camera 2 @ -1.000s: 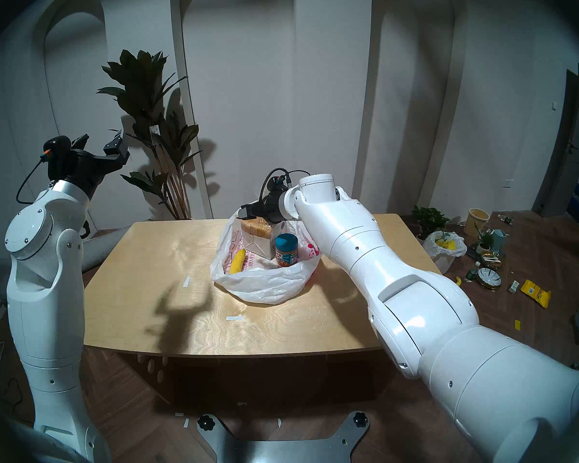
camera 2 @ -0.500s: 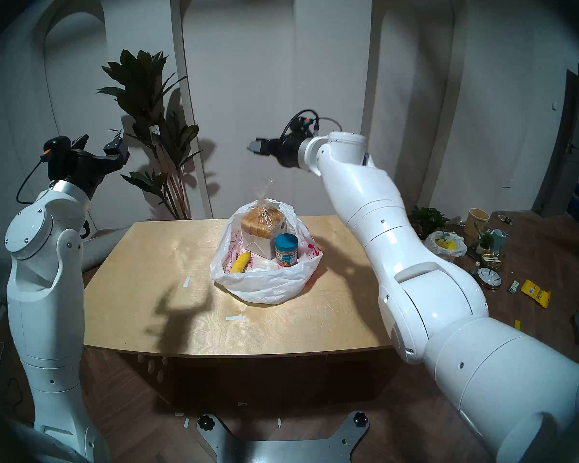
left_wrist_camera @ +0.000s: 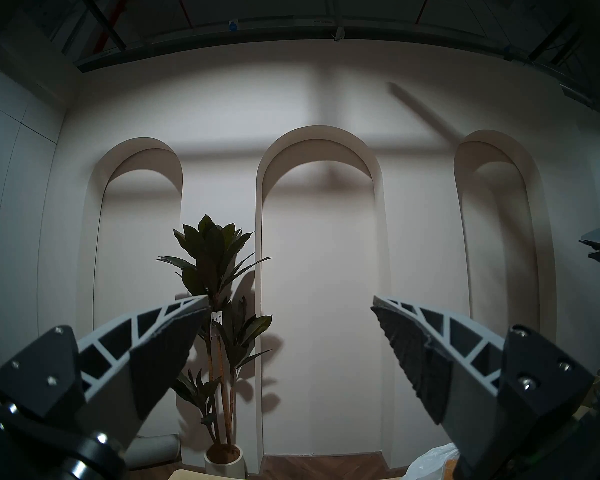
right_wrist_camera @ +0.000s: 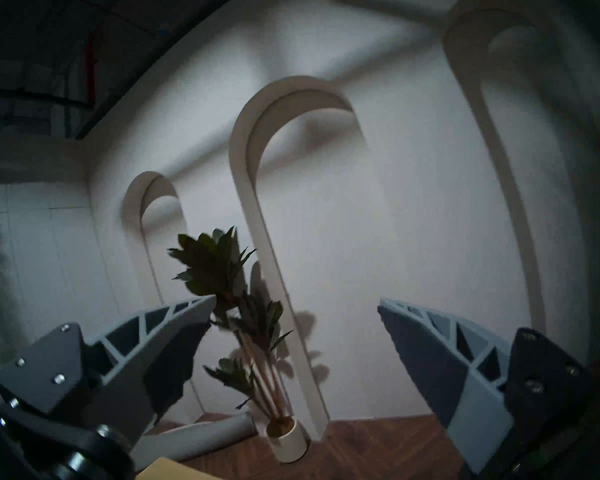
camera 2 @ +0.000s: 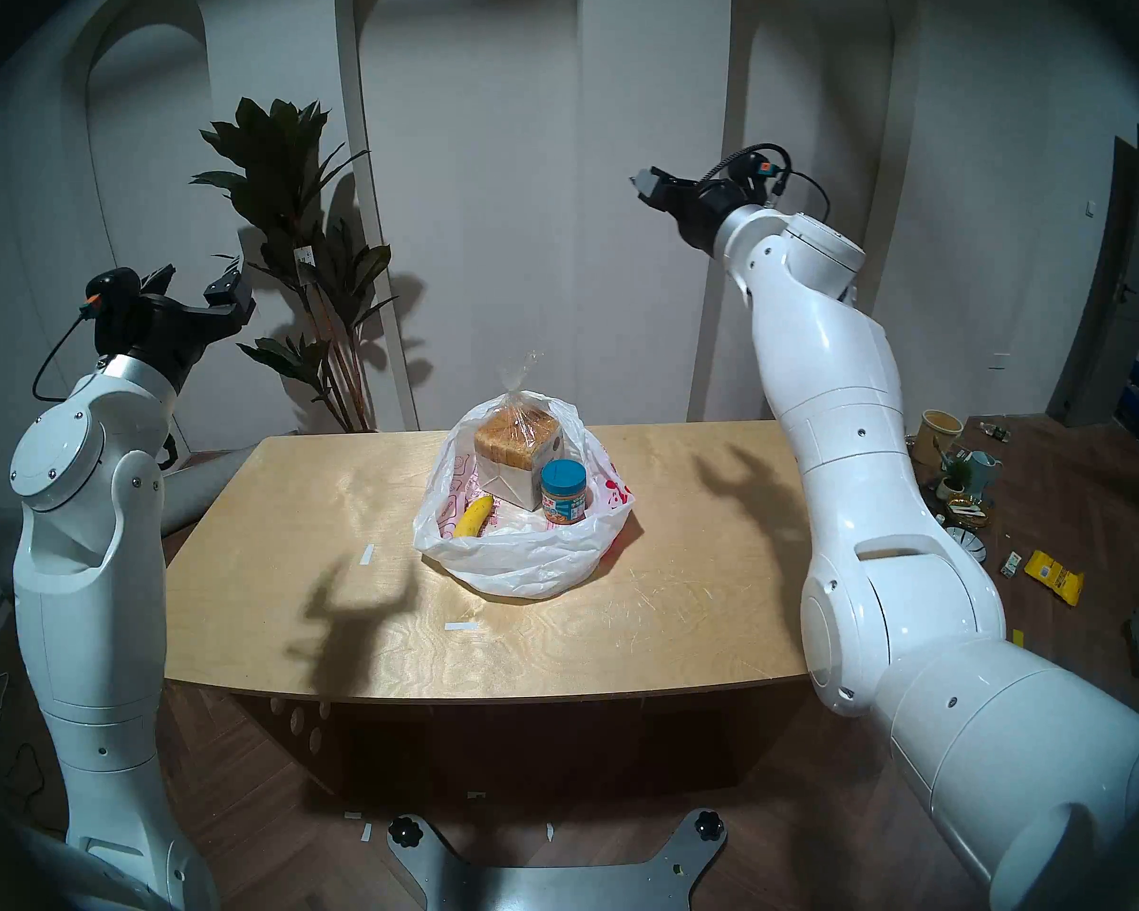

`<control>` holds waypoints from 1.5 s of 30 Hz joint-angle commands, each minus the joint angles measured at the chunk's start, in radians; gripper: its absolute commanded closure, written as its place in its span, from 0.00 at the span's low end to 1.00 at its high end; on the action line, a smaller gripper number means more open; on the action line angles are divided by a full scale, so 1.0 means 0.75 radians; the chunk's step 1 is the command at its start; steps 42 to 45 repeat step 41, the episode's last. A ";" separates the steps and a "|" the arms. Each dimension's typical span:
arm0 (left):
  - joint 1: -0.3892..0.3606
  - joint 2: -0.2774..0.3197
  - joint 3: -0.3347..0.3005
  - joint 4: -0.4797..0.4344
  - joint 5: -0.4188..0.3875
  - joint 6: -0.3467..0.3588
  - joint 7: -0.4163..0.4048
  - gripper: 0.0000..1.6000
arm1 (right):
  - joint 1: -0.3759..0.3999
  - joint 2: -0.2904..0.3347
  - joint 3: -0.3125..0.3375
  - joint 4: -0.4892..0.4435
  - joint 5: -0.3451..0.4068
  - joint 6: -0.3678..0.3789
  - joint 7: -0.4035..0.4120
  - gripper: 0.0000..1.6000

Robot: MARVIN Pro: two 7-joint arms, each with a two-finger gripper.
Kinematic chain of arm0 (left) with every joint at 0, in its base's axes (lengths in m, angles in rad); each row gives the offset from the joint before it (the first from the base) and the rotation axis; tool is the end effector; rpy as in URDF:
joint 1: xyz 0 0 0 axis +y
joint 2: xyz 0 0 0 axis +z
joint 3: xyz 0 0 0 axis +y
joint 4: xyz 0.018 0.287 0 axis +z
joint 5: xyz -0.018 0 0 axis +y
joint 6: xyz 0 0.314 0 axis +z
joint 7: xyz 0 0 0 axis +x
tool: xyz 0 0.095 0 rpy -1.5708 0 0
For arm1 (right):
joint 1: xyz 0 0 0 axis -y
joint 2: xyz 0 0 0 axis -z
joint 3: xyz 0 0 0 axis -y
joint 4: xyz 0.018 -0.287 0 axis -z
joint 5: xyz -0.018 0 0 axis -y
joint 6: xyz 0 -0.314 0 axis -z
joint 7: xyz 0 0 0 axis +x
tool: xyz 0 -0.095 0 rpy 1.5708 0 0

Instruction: Bag the groceries: heavy items first, fragile items on top

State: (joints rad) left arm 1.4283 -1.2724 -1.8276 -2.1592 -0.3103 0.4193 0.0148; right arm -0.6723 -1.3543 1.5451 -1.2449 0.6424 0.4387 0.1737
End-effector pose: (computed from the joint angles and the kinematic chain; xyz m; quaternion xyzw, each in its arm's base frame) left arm 0.3798 0.1156 -0.0264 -0.5696 -0.0178 -0.8204 0.0466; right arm 0.5915 -0.0515 0.0172 -0.6190 0.0153 -0.7433 0.2532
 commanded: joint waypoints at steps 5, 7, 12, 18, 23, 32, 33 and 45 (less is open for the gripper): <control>-0.012 0.003 -0.002 -0.015 0.000 -0.005 0.000 0.00 | -0.211 0.059 0.087 -0.202 -0.007 -0.020 -0.061 0.00; -0.012 0.003 -0.002 -0.014 0.000 -0.004 0.000 0.00 | -0.259 0.059 0.086 -0.240 -0.005 -0.002 -0.067 0.00; -0.011 0.003 -0.001 -0.012 0.000 -0.004 0.000 0.00 | -0.350 0.055 0.083 -0.320 -0.001 0.000 -0.070 0.00; -0.010 0.003 -0.001 -0.011 0.000 -0.004 0.000 0.00 | -0.462 0.047 0.066 -0.418 0.006 0.000 -0.062 0.00; -0.009 0.003 -0.001 -0.010 0.000 -0.004 0.000 0.00 | -0.573 0.042 0.040 -0.517 0.013 0.010 -0.050 0.00; -0.009 0.004 -0.001 -0.009 0.000 -0.004 0.000 0.00 | -0.731 0.057 0.012 -0.656 0.015 0.019 -0.038 0.00; -0.009 0.004 -0.001 -0.009 0.000 -0.004 0.000 0.00 | -0.731 0.057 0.012 -0.656 0.015 0.019 -0.038 0.00; -0.009 0.004 -0.001 -0.010 0.000 -0.005 0.000 0.00 | -0.840 0.073 0.020 -0.754 0.012 0.020 -0.038 0.00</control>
